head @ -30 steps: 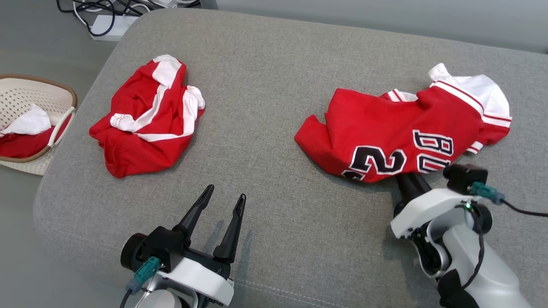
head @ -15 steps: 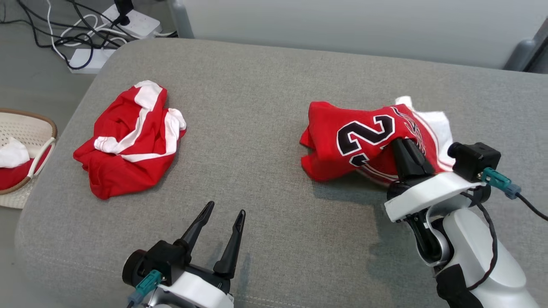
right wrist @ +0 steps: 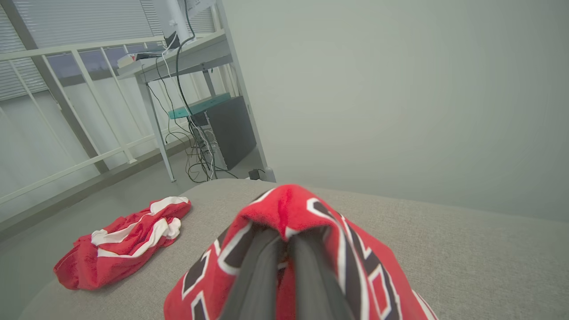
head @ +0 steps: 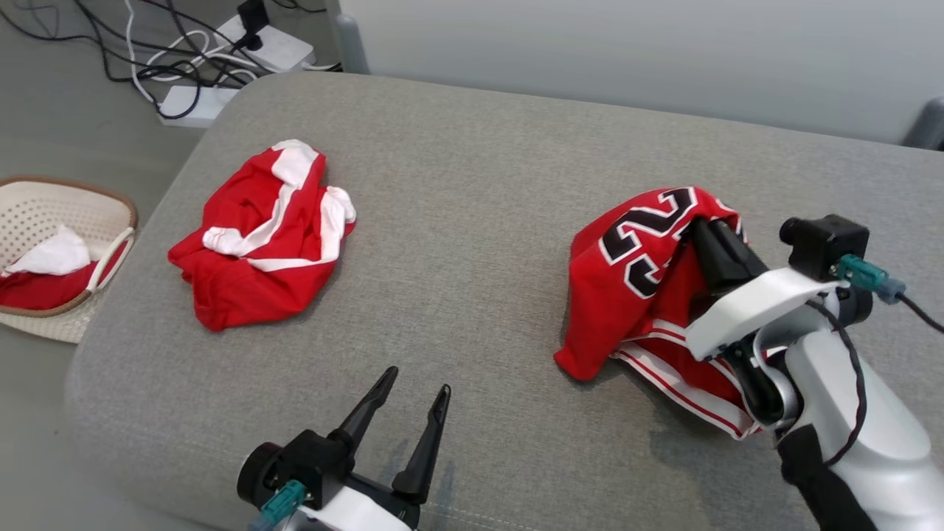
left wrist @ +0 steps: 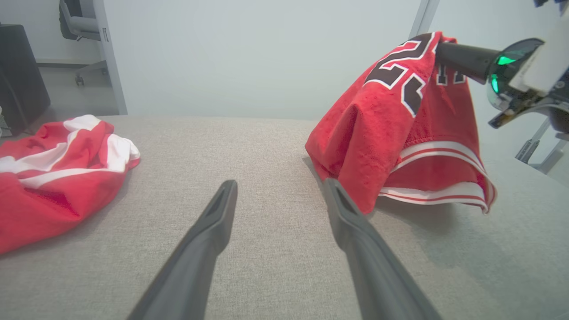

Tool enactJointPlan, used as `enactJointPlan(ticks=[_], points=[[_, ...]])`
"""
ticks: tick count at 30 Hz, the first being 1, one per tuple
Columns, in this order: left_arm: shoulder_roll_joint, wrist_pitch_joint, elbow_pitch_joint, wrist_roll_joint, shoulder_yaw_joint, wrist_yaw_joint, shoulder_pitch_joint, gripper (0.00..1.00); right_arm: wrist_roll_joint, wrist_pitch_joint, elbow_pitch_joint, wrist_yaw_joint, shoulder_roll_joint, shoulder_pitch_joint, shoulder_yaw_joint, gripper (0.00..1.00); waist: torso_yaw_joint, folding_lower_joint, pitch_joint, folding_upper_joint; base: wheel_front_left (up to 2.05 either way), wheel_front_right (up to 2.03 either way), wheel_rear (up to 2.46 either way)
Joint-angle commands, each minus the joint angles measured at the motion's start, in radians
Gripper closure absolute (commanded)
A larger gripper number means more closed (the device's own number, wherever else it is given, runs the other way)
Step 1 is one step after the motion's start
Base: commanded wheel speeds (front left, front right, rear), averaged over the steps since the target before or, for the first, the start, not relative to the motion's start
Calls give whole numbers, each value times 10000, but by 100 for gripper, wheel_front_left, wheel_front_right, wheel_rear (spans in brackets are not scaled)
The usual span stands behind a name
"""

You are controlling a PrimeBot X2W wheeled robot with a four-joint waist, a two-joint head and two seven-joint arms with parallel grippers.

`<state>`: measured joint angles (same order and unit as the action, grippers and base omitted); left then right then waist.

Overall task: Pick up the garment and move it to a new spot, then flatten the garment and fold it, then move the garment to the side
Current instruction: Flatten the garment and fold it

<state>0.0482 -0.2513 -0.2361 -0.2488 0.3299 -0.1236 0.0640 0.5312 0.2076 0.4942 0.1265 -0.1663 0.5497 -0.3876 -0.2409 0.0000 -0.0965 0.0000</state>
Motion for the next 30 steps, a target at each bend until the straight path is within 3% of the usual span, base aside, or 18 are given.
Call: enactJointPlan(ticks=[1, 4, 5, 6, 7, 11, 16, 24, 30], points=[[20, -105, 228, -132, -134, -71, 217, 0, -115, -70, 339, 42, -19, 655, 6, 100, -401, 0, -175, 0, 0, 0, 0], [20, -105, 246, -210, 241, -71, 326, 0, -447, -256, 1943, 42, -168, 1663, 245, 100, -944, 0, -388, 0, 0, 0, 0], [20, -105, 241, -233, 374, -71, 361, 0, -582, -417, 2575, 42, -212, 2006, 387, 85, -1131, 0, -452, 0, 0, 0, 0], [20, -105, 227, -256, 509, -71, 396, 0, -684, -542, 3164, 42, -229, 2351, 561, 46, -1319, 0, -512, 0, 0, 0, 0], [20, -105, 214, -283, 639, -71, 431, 0, -850, -567, 3690, 42, -289, 2689, 712, 0, -1501, 0, -556, 0, 0, 0, 0], [20, -105, 142, -441, 794, -71, 423, 0, -1317, -663, 5450, 42, -357, 3563, 1208, 0, -1985, 0, -567, 0, 0, 0, 0], [20, -105, 181, -522, 556, -71, 345, 0, -1469, -219, 6251, 42, -16, 3655, 1076, 0, -1749, 0, -445, 0, 0, 0, 0], [20, -105, 260, -412, 443, -71, 480, 0, -1021, 381, 5431, 42, 371, 2621, -229, 0, -507, 0, -299, 0, 0, 0, 0], [20, -105, 295, -410, 366, -71, 490, 0, -429, 491, 4494, 42, 61, 1186, -1356, 0, 99, 0, -256, 0, 0, 0, 0]])
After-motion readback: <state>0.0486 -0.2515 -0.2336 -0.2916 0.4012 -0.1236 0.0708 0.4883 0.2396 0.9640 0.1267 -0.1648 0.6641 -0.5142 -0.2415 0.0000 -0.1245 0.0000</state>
